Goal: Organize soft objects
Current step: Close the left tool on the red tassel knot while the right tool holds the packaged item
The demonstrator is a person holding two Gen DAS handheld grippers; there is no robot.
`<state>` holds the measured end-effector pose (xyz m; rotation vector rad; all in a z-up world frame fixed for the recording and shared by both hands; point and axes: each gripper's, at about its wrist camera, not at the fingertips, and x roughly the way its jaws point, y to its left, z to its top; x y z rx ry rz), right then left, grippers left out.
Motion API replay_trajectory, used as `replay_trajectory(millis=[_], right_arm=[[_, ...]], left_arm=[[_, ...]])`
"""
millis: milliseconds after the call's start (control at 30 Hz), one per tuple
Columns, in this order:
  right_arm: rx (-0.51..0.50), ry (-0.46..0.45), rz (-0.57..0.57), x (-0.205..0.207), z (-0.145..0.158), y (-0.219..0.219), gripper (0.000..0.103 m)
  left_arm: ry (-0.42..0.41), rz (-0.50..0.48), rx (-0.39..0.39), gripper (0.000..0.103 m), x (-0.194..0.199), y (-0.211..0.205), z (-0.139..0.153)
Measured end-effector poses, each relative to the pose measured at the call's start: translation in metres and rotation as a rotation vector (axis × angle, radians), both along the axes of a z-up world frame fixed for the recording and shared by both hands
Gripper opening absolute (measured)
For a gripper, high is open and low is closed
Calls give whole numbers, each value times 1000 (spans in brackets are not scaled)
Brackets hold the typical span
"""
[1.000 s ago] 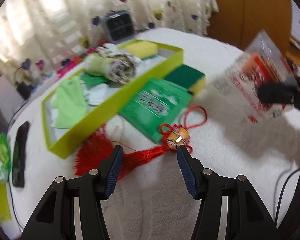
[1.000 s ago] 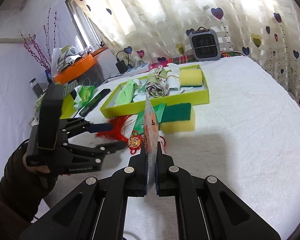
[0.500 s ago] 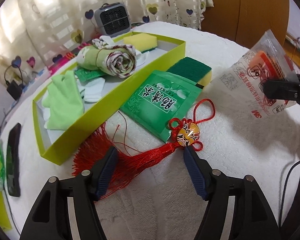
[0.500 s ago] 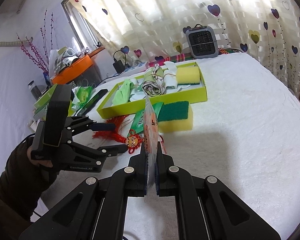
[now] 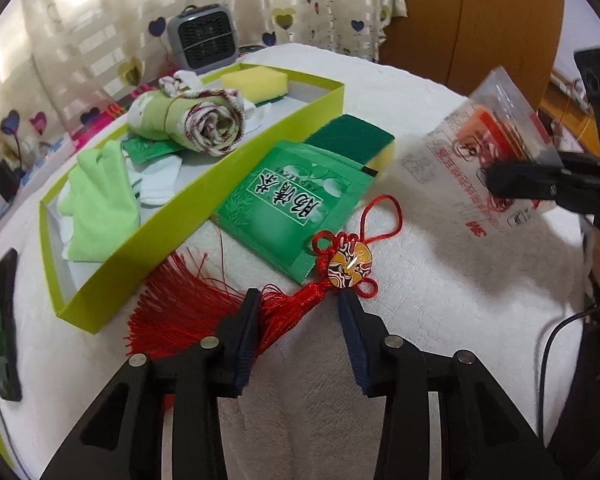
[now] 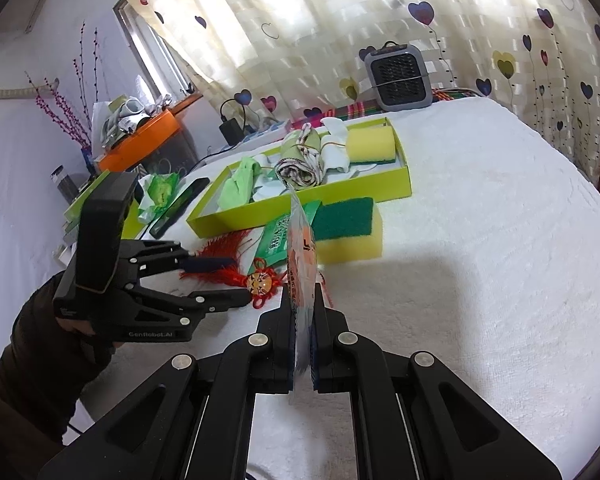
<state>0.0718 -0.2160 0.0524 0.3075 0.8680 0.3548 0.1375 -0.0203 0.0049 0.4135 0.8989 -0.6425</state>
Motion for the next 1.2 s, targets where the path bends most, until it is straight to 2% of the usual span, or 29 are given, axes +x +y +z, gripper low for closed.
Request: replay_trajectory(millis=[167,367,467,833,1200], right_arm=[[3,3,-4,0,-1,0,5],[8,5,-7,0,-2,-2,5],[10,6,-7,-1,-2,-3,6],[38,0,2,-3,0,-5,5],[44,-15,5,-6,7,-4,6]], left_arm=[[2,-20,4,21,-5,-4,1],[-8,7,-3,15,-10,-4,2],[-12,17,-5,13,-12,-4,3],[29,63,-104,11,-23,7,7],[0,121,-144,11,-32,15,16]])
